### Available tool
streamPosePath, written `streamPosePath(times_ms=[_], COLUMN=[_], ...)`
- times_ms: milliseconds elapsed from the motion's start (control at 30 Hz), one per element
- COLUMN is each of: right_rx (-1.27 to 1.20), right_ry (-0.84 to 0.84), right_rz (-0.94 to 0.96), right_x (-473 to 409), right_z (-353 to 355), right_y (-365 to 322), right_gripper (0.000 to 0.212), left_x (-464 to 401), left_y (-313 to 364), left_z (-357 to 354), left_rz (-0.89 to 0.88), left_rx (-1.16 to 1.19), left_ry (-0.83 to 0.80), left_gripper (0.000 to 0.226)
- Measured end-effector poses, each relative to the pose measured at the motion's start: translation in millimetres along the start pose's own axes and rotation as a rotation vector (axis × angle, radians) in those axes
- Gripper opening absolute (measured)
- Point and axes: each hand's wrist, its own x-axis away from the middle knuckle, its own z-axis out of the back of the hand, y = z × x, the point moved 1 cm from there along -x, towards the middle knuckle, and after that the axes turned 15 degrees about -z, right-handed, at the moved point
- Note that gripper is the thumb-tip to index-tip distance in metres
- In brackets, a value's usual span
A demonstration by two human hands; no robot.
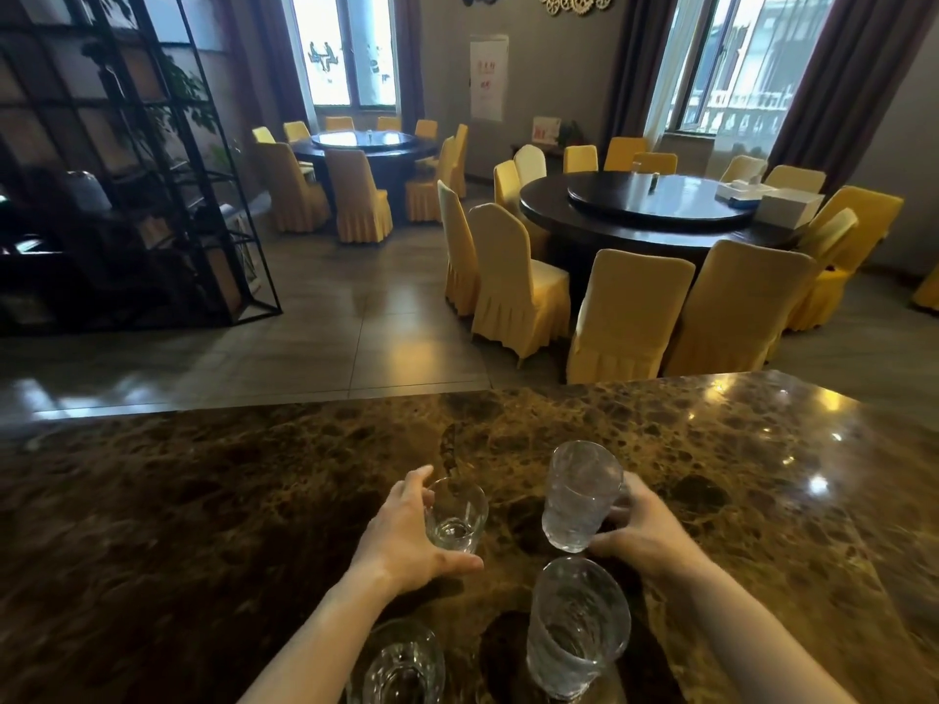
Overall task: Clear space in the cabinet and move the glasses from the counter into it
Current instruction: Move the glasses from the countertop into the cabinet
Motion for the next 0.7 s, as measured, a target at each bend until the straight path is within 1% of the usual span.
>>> streamPosePath(times_ms=[67, 133, 167, 233, 300, 333, 367, 433, 500, 533, 600, 700], right_rx=[0.049, 0.093, 0.103, 0.146, 0.214, 0.263, 0.327, 0.496, 0.698, 0.792, 0.946, 1.079], right_ry=[0.097, 0.252, 0.329, 0.45, 0.5, 0.489, 0.445, 0.264, 0.083, 0.026, -0.004, 0.02], right_rz=[0.02, 0.135, 0.222, 0.42, 0.584, 0.654, 0.707, 0.719, 0.625, 0.564, 0.48, 0.417], right_x=[19, 41, 52, 72, 87, 92, 93, 89, 75, 66, 51, 35], right_z=[20, 37, 42, 41, 23, 9, -8, -43, -77, -92, -113, -130], right_y=[-11, -26, -37, -64, -94, -107, -117, -129, -130, -128, -123, -112], right_gripper=[0.087, 0.068, 0.057, 0.041, 0.033, 0.032, 0.033, 0.047, 0.07, 0.081, 0.094, 0.098], left_x=[22, 54, 71, 101, 120, 126, 130, 134, 134, 133, 132, 132], left_y=[1, -1, -1, 4, 15, 22, 30, 43, 49, 50, 46, 37], left_z=[16, 34, 41, 53, 58, 57, 55, 49, 41, 37, 31, 26], left_rz=[-0.001, 0.0, -0.007, -0.013, -0.023, -0.038, -0.065, -0.123, -0.164, -0.172, -0.177, -0.175], left_rx=[0.057, 0.089, 0.086, 0.065, 0.025, -0.007, -0.047, -0.132, -0.2, -0.226, -0.271, -0.319], left_ry=[0.068, 0.136, 0.131, 0.069, -0.001, -0.02, -0.023, -0.025, -0.047, -0.056, -0.059, -0.065], left_gripper=[0.12, 0.111, 0.107, 0.102, 0.103, 0.103, 0.103, 0.103, 0.105, 0.106, 0.107, 0.105])
